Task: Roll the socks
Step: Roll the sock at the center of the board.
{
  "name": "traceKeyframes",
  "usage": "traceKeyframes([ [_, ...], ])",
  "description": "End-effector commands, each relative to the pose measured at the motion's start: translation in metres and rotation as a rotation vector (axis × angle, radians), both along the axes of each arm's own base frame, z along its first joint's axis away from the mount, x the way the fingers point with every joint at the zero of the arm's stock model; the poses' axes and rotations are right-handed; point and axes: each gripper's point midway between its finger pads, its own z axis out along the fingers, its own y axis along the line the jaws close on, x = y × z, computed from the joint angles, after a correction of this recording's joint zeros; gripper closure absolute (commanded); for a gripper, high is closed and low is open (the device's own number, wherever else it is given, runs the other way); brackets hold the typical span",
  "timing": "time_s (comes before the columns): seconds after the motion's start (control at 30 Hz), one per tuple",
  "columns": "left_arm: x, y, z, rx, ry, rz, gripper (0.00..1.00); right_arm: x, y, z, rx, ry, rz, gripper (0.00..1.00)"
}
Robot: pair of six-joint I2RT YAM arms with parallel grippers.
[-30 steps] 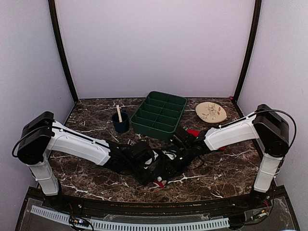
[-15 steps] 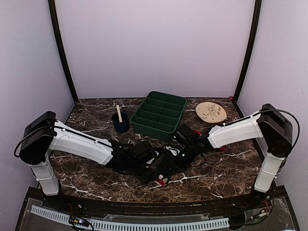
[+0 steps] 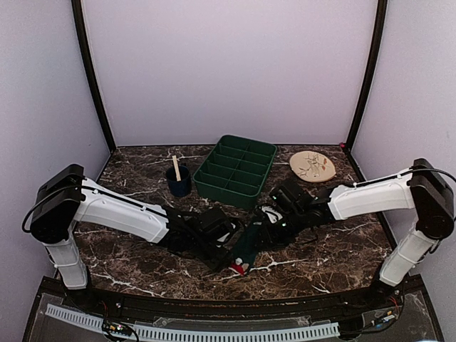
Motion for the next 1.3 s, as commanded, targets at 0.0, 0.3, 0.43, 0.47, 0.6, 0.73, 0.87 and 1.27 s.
traceKeyframes([
  [0.0, -0.022, 0.021, -0.031, 0.113, 0.117, -0.015, 0.37, 0.021, -0.011, 0.029, 0.021, -0.157, -0.081, 0.66],
  [0.3, -0.03, 0.022, -0.04, 0.149, 0.177, -0.02, 0.38, 0.002, -0.038, 0.054, -0.084, -0.44, -0.047, 0.66],
  [0.43, -0.034, 0.024, -0.046, 0.173, 0.208, -0.018, 0.39, -0.019, -0.033, 0.056, -0.142, -0.569, 0.015, 0.66],
  [0.47, -0.035, 0.024, -0.046, 0.177, 0.213, -0.019, 0.39, -0.025, -0.03, 0.057, -0.154, -0.602, 0.031, 0.66],
  [0.6, -0.039, 0.027, -0.048, 0.192, 0.236, -0.02, 0.39, -0.044, -0.019, 0.06, -0.188, -0.712, 0.099, 0.66],
  [0.73, -0.045, 0.027, -0.048, 0.191, 0.269, -0.028, 0.39, -0.062, -0.009, 0.049, -0.236, -0.787, 0.192, 0.66],
  [0.87, -0.051, 0.025, -0.048, 0.19, 0.306, -0.045, 0.39, -0.079, 0.006, 0.035, -0.293, -0.857, 0.302, 0.64],
  [1.27, -0.063, 0.031, -0.051, 0.214, 0.365, -0.076, 0.39, -0.083, 0.03, 0.013, -0.381, -0.994, 0.463, 0.44],
])
